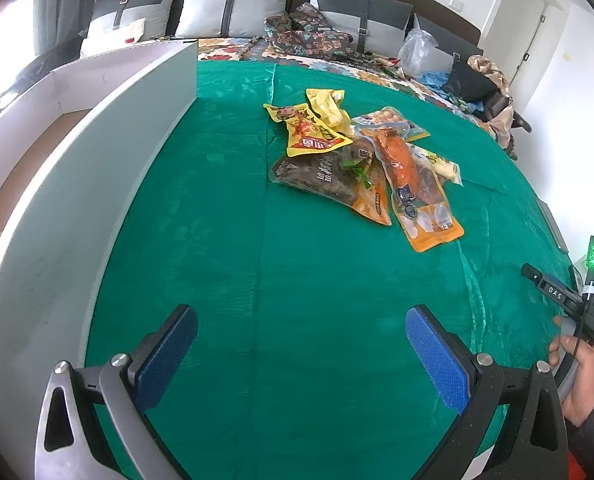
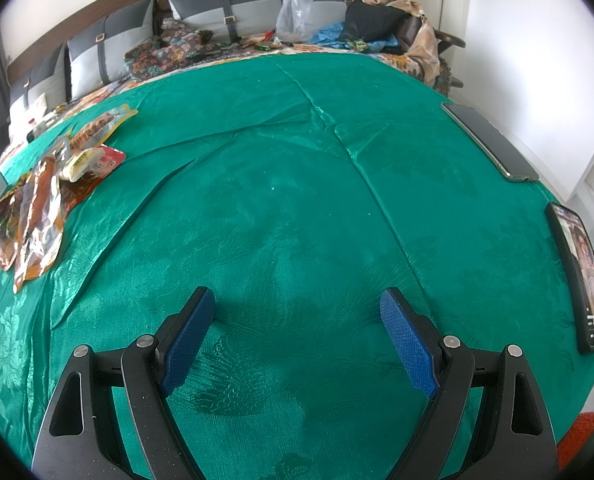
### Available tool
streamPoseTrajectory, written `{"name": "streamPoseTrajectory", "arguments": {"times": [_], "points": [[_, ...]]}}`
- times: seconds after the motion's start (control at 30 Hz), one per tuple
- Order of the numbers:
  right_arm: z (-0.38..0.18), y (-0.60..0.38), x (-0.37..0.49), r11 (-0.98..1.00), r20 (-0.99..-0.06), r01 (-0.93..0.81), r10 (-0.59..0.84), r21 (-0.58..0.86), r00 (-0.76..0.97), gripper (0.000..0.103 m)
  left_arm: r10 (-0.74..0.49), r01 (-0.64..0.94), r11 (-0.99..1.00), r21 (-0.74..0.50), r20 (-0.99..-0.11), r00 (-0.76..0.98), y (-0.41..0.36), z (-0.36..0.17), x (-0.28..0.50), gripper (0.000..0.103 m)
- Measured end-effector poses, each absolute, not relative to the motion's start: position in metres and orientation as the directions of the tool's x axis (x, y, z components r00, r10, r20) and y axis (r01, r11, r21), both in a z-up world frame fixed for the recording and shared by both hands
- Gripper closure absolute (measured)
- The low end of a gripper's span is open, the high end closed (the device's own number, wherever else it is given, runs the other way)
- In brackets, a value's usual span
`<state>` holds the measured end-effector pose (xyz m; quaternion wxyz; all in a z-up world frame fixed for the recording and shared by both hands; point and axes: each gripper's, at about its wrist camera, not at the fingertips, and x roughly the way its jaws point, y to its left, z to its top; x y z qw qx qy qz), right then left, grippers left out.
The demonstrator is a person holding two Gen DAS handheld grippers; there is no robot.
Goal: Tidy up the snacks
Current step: 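Reach the left tool to the long yellow packet and grasp it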
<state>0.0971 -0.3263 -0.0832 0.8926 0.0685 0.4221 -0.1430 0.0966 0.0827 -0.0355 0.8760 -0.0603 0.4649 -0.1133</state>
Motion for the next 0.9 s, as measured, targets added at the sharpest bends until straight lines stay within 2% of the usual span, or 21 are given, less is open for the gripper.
{"name": "streamPoseTrajectory", "arguments": {"times": [0.27,0.5,0.73,0.9], "points": [[-0.083,-0.326,0.097,0.950,-0.773,0.313,-0.197,0.002,0.603,0.015,-0.252,0.131,0.968,-0.215,-0.797,0.550,0.093,-0.028,0.106,0.000],[-0.083,-0.326,0.097,0.950,-0.773,0.313,-0.197,0.002,0.603,0.015,-0.294,0.121,0.955,-0.272,-0.791,0.537,0.111,-0.015,0.145,0.001],[-0.083,-0.326,0.096,0.950,-0.773,0.313,-0.197,0.002,0.603,0.015,-0.336,0.170,0.942,-0.290,-0.802,0.495,0.068,-0.009,0.238,0.001],[-0.083,-0.326,0.097,0.950,-0.773,0.313,-0.197,0.002,0.603,0.015,-0.306,0.097,0.951,-0.293,-0.855,0.418,0.047,-0.038,0.312,0.001]]}}
